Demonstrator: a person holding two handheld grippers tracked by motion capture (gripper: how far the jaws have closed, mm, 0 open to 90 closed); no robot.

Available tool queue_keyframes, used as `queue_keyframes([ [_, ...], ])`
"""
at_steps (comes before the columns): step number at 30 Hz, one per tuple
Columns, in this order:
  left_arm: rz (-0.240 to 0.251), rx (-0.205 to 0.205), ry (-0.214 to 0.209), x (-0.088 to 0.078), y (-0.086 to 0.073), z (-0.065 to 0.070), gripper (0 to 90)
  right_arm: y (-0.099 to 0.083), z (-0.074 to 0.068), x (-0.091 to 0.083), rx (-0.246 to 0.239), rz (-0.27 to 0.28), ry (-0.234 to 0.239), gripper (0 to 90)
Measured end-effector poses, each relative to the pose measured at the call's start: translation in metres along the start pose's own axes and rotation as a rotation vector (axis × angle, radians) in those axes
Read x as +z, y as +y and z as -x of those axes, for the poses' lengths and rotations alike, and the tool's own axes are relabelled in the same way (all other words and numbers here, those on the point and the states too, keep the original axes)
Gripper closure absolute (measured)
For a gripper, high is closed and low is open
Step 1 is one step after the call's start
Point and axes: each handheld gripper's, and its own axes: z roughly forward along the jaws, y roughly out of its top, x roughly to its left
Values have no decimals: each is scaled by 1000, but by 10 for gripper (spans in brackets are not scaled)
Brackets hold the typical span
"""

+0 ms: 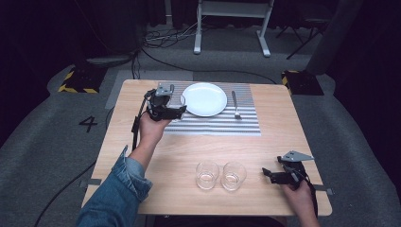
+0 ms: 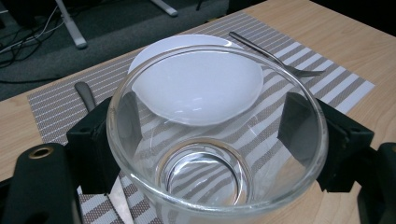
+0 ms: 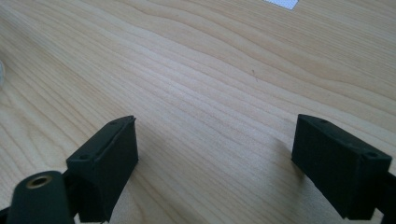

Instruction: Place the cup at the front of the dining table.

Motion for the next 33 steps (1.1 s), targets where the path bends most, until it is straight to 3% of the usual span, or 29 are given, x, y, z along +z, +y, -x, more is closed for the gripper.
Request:
queue_keyframes([
  [10,-41,-41,27,18,-1,-11,187,0,0,0,1,-2,-1,145],
  [13,-81,-22,56,26,-2,-10,187,0,0,0,1,0,0,145],
  [14,-110,1,54,28,-2,-11,187,0,0,0,-1,-1,-1,145],
  [25,-192,5,49,53,-9,-14,187,0,0,0,0,-3,-1,145],
  [33,-223,5,55,63,-14,-14,187,0,0,0,-1,-2,-1,145],
])
